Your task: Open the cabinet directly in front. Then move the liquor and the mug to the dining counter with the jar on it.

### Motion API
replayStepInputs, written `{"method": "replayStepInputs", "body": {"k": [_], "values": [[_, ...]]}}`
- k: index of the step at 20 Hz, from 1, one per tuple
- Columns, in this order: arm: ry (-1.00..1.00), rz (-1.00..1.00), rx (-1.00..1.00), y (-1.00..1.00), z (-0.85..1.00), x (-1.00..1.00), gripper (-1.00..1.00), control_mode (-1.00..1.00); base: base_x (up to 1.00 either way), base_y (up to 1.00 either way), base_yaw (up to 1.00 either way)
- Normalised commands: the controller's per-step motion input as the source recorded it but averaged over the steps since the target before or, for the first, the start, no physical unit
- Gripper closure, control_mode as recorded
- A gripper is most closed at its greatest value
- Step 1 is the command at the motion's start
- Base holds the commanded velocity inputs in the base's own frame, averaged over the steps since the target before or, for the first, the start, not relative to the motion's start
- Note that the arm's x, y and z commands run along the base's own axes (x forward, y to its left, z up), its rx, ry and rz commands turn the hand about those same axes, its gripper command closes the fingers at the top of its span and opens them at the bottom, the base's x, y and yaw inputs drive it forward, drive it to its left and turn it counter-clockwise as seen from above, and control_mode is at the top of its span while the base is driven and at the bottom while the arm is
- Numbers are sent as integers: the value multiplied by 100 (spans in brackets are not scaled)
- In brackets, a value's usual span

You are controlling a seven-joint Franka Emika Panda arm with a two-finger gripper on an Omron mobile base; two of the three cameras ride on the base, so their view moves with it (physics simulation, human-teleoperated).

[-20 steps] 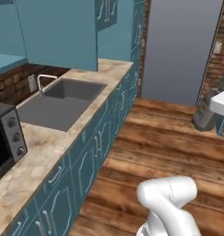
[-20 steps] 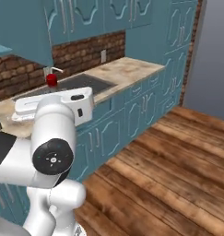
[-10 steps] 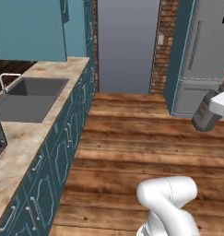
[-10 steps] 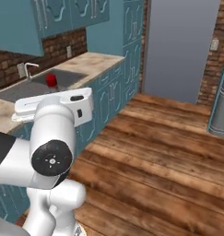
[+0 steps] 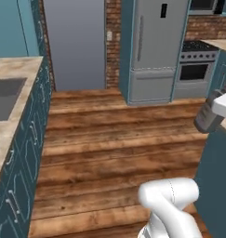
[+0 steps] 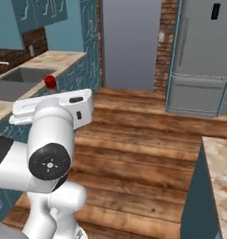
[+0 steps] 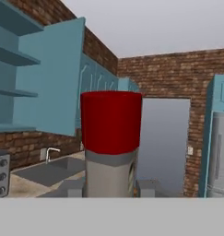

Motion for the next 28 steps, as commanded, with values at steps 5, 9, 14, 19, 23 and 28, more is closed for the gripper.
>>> {"method": "replayStepInputs", "body": {"k": [5,9,14,19,23,28], "values": [[0,0,0,0,0,0,100,100,0,-30,-50],[0,0,0,0,0,0,100,100,0,-24,-51],[0,0,0,0,0,0,100,100,0,-23,-47],[0,0,0,0,0,0,100,100,4,-21,-48],[0,0,0,0,0,0,100,100,20,-12,-51],[0,0,0,0,0,0,100,100,36,-1,-52]]}}
